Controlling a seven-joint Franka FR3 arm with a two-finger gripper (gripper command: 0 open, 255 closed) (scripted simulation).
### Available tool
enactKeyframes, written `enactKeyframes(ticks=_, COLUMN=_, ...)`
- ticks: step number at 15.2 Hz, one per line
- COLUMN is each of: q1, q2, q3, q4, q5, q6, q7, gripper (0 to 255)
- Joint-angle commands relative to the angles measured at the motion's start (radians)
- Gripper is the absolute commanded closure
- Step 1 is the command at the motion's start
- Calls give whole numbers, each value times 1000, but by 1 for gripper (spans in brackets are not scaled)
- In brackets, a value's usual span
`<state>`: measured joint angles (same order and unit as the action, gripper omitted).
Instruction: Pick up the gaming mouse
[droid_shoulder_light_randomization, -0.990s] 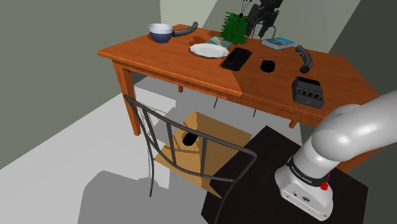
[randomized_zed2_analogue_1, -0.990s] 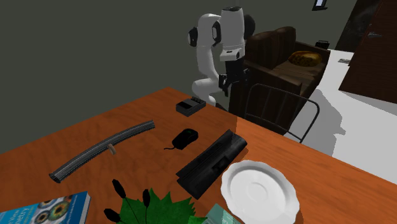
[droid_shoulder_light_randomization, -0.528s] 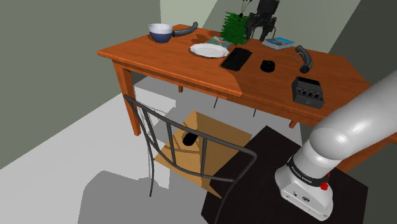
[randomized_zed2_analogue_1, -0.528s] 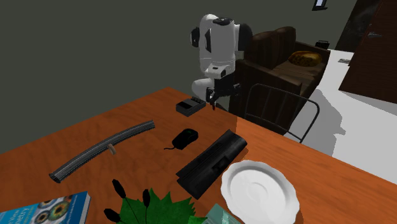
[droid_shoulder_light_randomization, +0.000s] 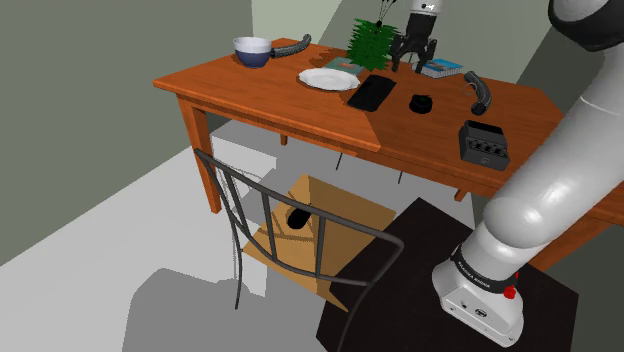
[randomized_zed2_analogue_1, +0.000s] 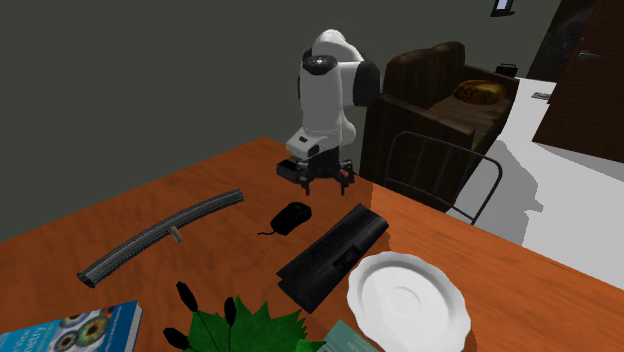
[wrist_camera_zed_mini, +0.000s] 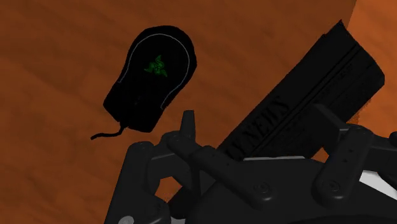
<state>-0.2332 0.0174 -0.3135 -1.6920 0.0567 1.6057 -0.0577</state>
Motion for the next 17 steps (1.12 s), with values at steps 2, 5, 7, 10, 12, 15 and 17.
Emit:
enactKeyframes(ticks=2, q1=-34, q2=103, q3=-31, q4=84, q5=13, q6=-33, q7=8, gripper=0)
enactKeyframes(ticks=5, q1=-75, q2=208, q3=-60, q4=177, q5=29, q6=-73, q7=13, gripper=0)
enactKeyframes(ticks=7, q1=-106, q2=279, q3=-78, q4=243, q5=41, q6=-103, q7=17, gripper=0)
enactKeyframes(ticks=10, q1=-157, q2=386, q3=-101, q4=348, q5=60, q6=-152, q7=25, gripper=0)
enactKeyframes(ticks=12, q1=-167, q2=405, q3=-103, q4=354, q5=62, q6=-148, q7=27, gripper=0)
enactKeyframes(ticks=15, q1=-162, q2=403, q3=-102, q4=311, q5=62, q6=-107, q7=27, gripper=0)
enactKeyframes(ticks=17, q1=-160, q2=403, q3=-101, q4=284, q5=63, q6=-80, q7=27, gripper=0)
